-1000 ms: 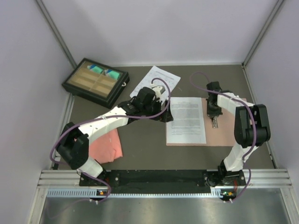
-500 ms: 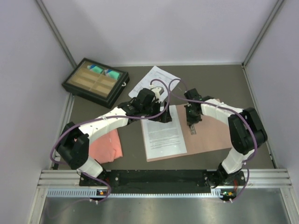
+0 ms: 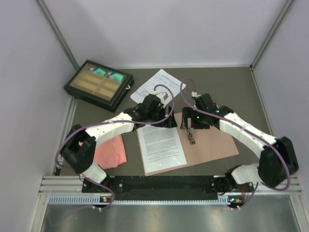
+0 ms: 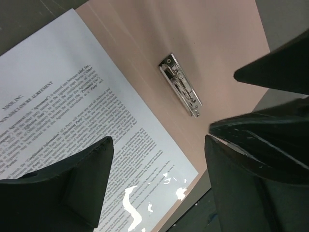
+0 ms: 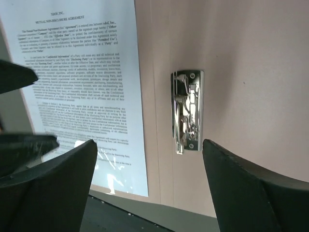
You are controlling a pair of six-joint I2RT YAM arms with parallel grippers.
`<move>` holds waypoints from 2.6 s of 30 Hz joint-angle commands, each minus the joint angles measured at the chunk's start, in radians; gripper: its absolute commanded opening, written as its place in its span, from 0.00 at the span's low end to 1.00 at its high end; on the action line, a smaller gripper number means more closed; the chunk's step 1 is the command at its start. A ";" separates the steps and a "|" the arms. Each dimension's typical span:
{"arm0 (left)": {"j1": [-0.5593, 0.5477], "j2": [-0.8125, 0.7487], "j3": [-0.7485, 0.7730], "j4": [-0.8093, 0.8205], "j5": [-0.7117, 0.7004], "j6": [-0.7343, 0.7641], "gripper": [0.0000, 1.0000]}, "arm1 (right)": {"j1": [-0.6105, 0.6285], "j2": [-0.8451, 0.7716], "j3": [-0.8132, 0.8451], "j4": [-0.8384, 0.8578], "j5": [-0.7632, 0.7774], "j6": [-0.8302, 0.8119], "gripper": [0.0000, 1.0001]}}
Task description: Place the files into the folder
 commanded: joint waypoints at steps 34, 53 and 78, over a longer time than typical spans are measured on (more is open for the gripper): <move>-0.227 0.566 0.551 -0.309 -0.434 -0.487 0.31 | -0.275 -0.161 -0.466 0.354 -0.377 0.087 0.29; -0.224 0.583 0.513 -0.314 -0.438 -0.483 0.00 | -0.275 -0.121 -0.513 0.461 -0.451 0.073 0.14; -0.213 0.553 0.427 -0.234 -0.378 -0.481 0.00 | -0.275 0.000 -0.467 0.492 -0.515 0.046 0.05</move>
